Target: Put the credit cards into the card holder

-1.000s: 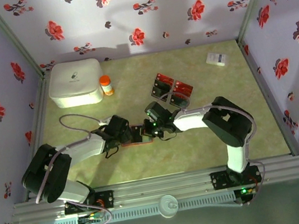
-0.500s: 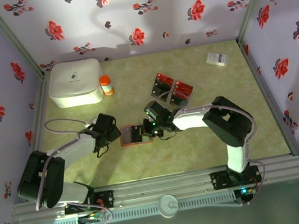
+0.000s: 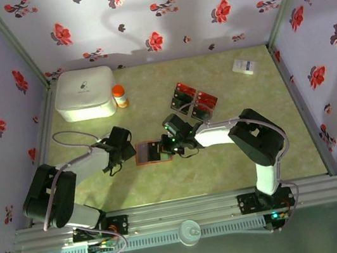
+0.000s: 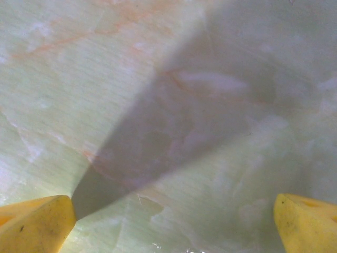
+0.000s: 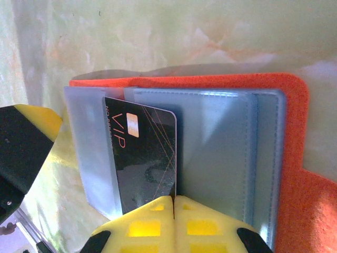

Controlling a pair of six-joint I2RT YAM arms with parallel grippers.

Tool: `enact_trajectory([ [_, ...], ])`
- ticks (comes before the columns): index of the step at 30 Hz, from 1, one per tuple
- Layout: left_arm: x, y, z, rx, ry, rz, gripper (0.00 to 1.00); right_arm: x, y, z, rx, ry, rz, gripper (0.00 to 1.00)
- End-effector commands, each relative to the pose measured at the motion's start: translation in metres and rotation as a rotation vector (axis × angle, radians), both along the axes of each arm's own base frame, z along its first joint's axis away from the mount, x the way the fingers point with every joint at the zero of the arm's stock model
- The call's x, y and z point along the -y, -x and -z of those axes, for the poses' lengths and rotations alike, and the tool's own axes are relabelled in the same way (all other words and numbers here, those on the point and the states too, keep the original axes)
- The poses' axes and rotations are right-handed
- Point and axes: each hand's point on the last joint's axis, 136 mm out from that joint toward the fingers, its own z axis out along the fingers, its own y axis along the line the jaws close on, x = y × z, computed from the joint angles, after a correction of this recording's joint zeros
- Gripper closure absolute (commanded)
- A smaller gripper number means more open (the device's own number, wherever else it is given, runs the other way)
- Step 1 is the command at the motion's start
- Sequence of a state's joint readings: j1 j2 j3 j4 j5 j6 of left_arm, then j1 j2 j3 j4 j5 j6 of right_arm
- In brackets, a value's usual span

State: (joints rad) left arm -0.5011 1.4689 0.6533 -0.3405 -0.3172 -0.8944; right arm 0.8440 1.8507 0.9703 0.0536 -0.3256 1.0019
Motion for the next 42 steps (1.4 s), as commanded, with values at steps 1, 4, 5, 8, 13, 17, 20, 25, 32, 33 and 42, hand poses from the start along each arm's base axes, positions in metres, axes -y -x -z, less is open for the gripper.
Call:
enact_trajectory([
  [1, -0.002, 0.016, 0.023, -0.093, 0.002, 0.032, 0.00, 0.006, 0.000, 0.008, -0.014, 0.045, -0.004, 1.00],
  [4, 0.002, 0.015, 0.024, -0.100, 0.014, 0.044, 0.00, 0.005, 0.000, 0.006, -0.010, 0.045, -0.014, 1.00],
  [5, 0.003, 0.015, 0.025, -0.105, 0.020, 0.048, 0.00, 0.004, -0.001, 0.005, -0.009, 0.049, -0.019, 1.00],
  [8, 0.009, 0.015, 0.030, -0.123, 0.036, 0.061, 0.00, 0.003, -0.002, 0.003, -0.007, 0.059, -0.032, 1.00],
  [13, 0.019, 0.013, 0.038, -0.154, 0.053, 0.093, 0.00, -0.003, -0.003, 0.003, -0.015, 0.065, -0.058, 1.00],
  [17, 0.025, 0.013, 0.042, -0.166, 0.057, 0.113, 0.00, -0.012, -0.001, 0.006, -0.030, 0.060, -0.082, 1.00],
  [20, 0.027, 0.015, 0.044, -0.172, 0.054, 0.123, 0.00, -0.016, 0.003, 0.006, -0.032, 0.060, -0.111, 0.95],
  [25, 0.028, 0.016, 0.045, -0.173, 0.061, 0.123, 0.00, -0.004, 0.000, -0.016, 0.035, 0.099, -0.140, 0.74],
  [32, 0.032, 0.017, 0.045, -0.174, 0.070, 0.133, 0.00, 0.007, -0.009, -0.040, 0.136, 0.161, -0.162, 0.72],
  [33, 0.033, 0.017, 0.045, -0.173, 0.072, 0.133, 0.00, 0.006, -0.010, -0.039, 0.139, 0.167, -0.166, 0.73],
  [42, 0.034, 0.017, 0.046, -0.181, 0.069, 0.146, 0.00, -0.009, -0.013, -0.020, 0.129, 0.175, -0.195, 0.79],
])
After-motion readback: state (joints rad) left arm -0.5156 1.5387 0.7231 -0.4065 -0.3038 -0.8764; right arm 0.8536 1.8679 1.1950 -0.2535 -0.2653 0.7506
